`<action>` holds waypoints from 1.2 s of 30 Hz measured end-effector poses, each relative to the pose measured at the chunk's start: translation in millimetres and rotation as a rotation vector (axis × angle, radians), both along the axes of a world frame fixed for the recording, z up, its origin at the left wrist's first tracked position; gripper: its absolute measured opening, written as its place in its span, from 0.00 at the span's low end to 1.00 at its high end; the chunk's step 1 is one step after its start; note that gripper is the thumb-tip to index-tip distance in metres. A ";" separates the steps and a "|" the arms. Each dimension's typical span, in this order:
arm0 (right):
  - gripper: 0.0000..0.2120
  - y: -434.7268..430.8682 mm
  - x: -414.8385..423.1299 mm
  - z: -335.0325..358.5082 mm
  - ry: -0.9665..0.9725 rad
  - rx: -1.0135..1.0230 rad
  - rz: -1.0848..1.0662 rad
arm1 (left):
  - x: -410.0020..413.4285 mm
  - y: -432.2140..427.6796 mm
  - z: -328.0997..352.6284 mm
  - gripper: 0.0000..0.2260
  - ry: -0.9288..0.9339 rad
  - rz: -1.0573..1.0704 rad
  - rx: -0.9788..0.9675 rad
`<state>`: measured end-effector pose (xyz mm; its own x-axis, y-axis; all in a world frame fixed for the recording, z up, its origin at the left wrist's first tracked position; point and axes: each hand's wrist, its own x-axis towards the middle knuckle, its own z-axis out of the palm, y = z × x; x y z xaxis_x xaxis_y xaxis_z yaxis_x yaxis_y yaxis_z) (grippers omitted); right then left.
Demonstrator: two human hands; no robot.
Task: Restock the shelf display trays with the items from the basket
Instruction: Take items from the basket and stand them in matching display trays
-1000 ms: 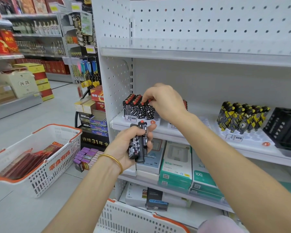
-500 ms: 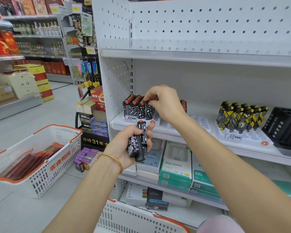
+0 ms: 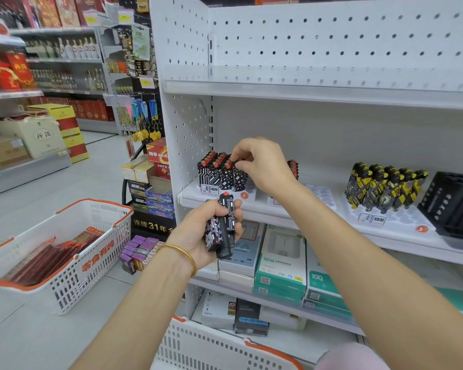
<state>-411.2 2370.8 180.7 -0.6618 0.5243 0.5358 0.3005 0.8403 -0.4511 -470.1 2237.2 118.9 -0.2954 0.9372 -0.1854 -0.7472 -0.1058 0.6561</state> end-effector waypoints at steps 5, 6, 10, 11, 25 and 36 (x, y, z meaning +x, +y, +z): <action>0.09 -1.3 2.1 -0.6 -0.110 0.030 0.011 | 0.9 0.9 0.4 0.10 0.009 0.007 -0.011; 0.10 -2.1 1.5 0.6 -0.157 0.084 -0.018 | 1.1 0.8 0.6 0.10 0.008 0.007 -0.008; 0.12 -13.8 7.5 13.7 -0.141 0.211 -0.067 | 2.5 0.4 1.6 0.10 0.013 0.001 0.016; 0.10 -18.0 11.7 17.4 -0.139 0.154 -0.036 | 2.8 0.6 2.6 0.10 0.020 -0.002 0.027; 0.03 13.5 41.9 45.7 0.051 -0.259 -0.042 | 3.9 21.5 18.3 0.11 0.085 -0.018 -0.018; 0.09 56.0 -16.1 31.9 -0.378 0.175 -0.205 | 2.6 27.1 16.3 0.09 0.023 -0.027 -0.005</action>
